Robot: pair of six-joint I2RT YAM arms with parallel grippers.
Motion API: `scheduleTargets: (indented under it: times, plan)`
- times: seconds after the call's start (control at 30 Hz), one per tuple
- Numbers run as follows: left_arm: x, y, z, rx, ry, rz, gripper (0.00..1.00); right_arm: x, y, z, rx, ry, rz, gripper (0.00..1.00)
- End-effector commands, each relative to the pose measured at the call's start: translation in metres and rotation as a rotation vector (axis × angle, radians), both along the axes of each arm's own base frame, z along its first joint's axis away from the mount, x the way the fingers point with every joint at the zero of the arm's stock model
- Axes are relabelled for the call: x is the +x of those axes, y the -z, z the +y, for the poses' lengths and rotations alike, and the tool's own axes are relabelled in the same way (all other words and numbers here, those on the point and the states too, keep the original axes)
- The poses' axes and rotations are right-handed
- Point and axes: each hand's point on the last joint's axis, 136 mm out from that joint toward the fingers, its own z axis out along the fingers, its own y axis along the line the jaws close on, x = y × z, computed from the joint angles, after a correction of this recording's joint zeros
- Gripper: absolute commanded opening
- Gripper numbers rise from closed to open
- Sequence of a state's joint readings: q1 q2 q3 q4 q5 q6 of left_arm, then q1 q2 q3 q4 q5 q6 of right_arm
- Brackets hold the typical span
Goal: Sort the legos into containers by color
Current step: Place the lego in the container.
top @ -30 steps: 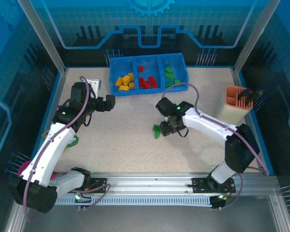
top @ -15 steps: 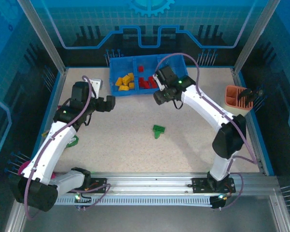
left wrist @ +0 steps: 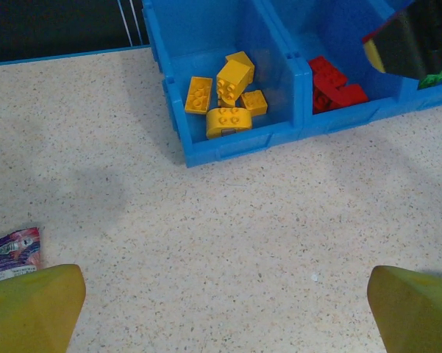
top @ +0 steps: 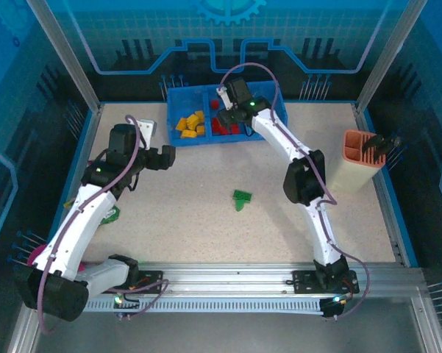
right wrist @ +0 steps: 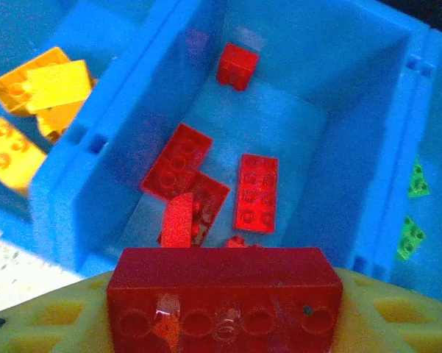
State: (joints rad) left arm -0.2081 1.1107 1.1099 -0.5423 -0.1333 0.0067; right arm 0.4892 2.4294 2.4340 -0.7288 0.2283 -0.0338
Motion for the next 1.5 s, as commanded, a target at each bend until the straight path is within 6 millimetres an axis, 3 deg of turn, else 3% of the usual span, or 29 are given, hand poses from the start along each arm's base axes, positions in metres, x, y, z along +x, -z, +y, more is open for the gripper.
scheduleTargets:
  times: [0.0, 0.27, 0.57, 0.8, 0.97, 1.07, 1.2, 1.47]
  plan:
    - [0.000, -0.021, 0.003, -0.005, 0.002, -0.062, 0.99, 0.015, 0.001, 0.005, -0.001, -0.035, -0.020, 0.50]
    - [-0.001, -0.011, -0.001, -0.022, 0.012, -0.033, 0.99, 0.049, 0.028, 0.006, -0.001, -0.045, -0.091, 0.53]
    - [0.000, -0.003, -0.002, -0.028, 0.014, -0.011, 0.99, 0.065, 0.039, 0.008, -0.012, -0.061, -0.142, 0.67]
    - [0.002, -0.003, -0.003, -0.031, 0.015, -0.015, 0.99, 0.055, 0.008, 0.006, 0.007, -0.054, -0.168, 0.83]
    - [0.001, -0.004, -0.004, -0.039, 0.018, -0.018, 0.99, 0.037, -0.022, 0.009, 0.014, -0.078, -0.180, 0.76]
    - [0.000, -0.007, -0.005, -0.047, 0.021, -0.027, 0.99, 0.020, -0.037, 0.009, 0.010, -0.092, -0.161, 0.73]
    - [-0.002, -0.009, -0.005, -0.055, 0.021, -0.033, 0.99, -0.028, -0.045, -0.009, 0.039, 0.029, -0.001, 0.69]
    - [0.000, -0.002, -0.009, -0.067, 0.037, -0.007, 0.99, -0.157, -0.006, -0.035, 0.131, 0.268, 0.296, 0.67]
